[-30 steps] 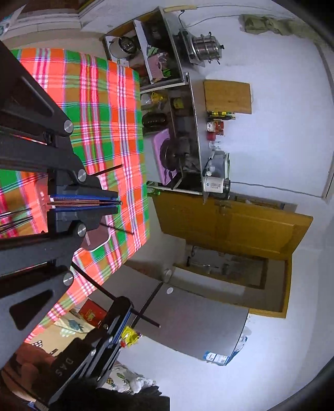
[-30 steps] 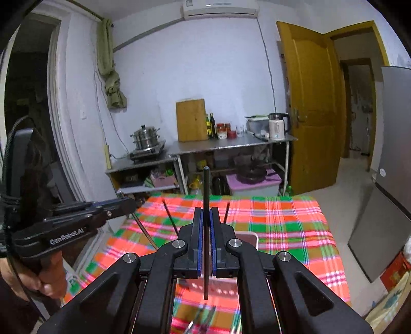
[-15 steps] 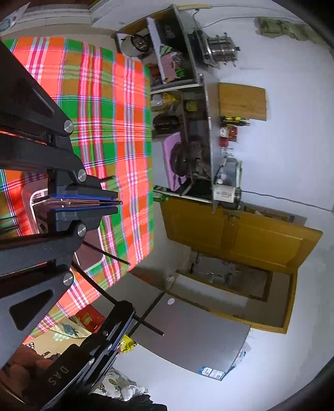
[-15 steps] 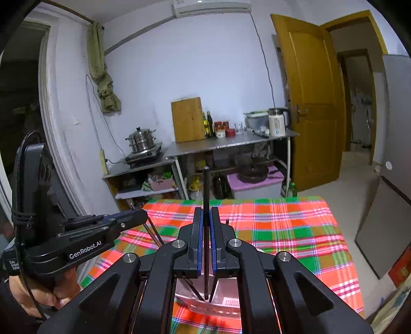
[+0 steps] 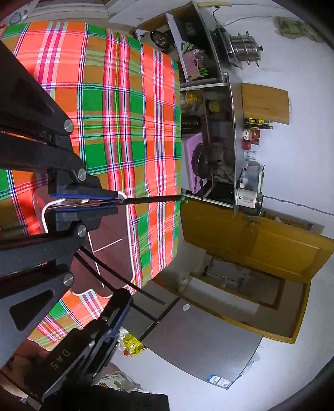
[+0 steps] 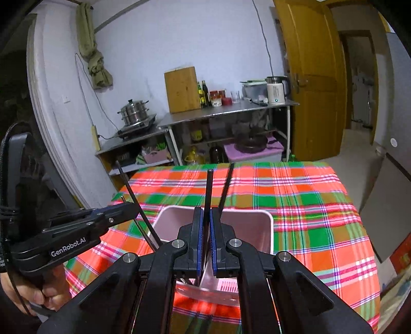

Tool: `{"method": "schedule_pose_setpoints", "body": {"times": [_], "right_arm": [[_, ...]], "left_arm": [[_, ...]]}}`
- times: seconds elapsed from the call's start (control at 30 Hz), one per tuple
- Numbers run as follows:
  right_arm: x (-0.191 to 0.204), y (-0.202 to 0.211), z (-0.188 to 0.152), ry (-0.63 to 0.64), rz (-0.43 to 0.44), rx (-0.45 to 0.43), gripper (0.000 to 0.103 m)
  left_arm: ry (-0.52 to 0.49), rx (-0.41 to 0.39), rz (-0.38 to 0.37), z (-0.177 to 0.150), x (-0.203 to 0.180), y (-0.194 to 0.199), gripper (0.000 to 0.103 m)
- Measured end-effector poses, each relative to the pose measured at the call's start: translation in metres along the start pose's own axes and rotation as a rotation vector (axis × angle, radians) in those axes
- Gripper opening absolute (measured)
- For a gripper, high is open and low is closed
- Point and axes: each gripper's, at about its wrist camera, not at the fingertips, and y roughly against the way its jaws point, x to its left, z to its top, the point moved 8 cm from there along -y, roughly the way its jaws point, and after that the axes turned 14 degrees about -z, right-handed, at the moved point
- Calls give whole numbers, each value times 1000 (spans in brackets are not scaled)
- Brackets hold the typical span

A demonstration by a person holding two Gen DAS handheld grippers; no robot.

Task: Organize utensils
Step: 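Lower the chopsticks into the basket and open both tools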

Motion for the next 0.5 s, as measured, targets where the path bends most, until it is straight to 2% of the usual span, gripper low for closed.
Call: {"method": "schedule_pose_setpoints", "body": {"times": [0.23,0.5], "right_arm": [[-3,-1,1,3,-10,6,6],[-7,13,2,11,-31,-13,9]], "left_arm": [[-36,-9,25,-2,-3,1,5],[-63,-53,46,5,-13,23,6]]}}
